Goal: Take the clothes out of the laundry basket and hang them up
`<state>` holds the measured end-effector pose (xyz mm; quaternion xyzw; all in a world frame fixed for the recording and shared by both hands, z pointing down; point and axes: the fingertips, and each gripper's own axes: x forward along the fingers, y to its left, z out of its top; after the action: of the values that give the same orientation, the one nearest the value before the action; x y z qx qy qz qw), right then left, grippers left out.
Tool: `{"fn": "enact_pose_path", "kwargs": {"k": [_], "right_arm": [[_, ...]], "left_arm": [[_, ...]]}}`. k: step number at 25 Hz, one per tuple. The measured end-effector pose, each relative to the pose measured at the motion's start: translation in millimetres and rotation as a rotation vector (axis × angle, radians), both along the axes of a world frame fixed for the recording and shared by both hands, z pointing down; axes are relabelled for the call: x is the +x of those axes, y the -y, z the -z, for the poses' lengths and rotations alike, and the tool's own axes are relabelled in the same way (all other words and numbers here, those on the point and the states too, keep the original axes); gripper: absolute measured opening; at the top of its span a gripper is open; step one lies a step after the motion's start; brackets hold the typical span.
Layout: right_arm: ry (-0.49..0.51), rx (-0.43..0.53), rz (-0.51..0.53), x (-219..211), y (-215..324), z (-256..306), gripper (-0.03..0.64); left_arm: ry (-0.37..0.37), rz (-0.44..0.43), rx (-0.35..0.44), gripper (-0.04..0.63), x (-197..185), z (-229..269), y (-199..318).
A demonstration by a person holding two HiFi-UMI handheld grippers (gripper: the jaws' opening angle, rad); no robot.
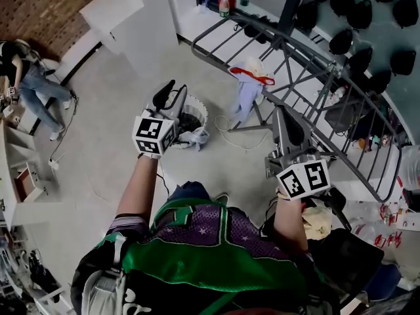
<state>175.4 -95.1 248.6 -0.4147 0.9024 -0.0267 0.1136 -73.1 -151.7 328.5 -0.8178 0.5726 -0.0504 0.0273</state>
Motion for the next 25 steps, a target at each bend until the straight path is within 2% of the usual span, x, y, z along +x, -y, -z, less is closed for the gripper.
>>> {"fn": "enact_pose_path", "kwargs": {"k": [7, 13, 17, 21, 22, 25], "right_arm": [[-0.036, -0.017, -0.03, -59.9, -2.4, -4.7, 0.0], [-0.061, -0.046, -0.058, -119.0, -14.3, -15.2, 0.0], [-0.084, -0.07, -0.075, -144.0, -23.5, -30.8, 0.0], [-0.152, -0.047, -0.105, -165.0, -33.0, -43.3, 0.0], [-0.167, -0.039, -0.11, -169.8, -35.2, -45.3, 0.008], [-0.207, -0.039, -0.112, -180.9, -40.2, -52.2, 0.151]], "left_arm": [[0.004, -0.046, -0.01, 0.144, -48.5, -10.8, -5.0], [0.02, -0.114, -0.063, 0.144, -87.5, -35.9, -12.7], [0.004, -0.148, -0.079, 0.144, -105.1, -49.3, -25.9], [-0.022, -0.157, -0.076, 0.144, -126.3, -52.8, -42.0], [-0.03, -0.157, -0.077, 0.144, -131.3, -53.5, -46.4], [-0.051, -0.153, -0.078, 0.144, -142.3, -55.2, -60.4]]}}
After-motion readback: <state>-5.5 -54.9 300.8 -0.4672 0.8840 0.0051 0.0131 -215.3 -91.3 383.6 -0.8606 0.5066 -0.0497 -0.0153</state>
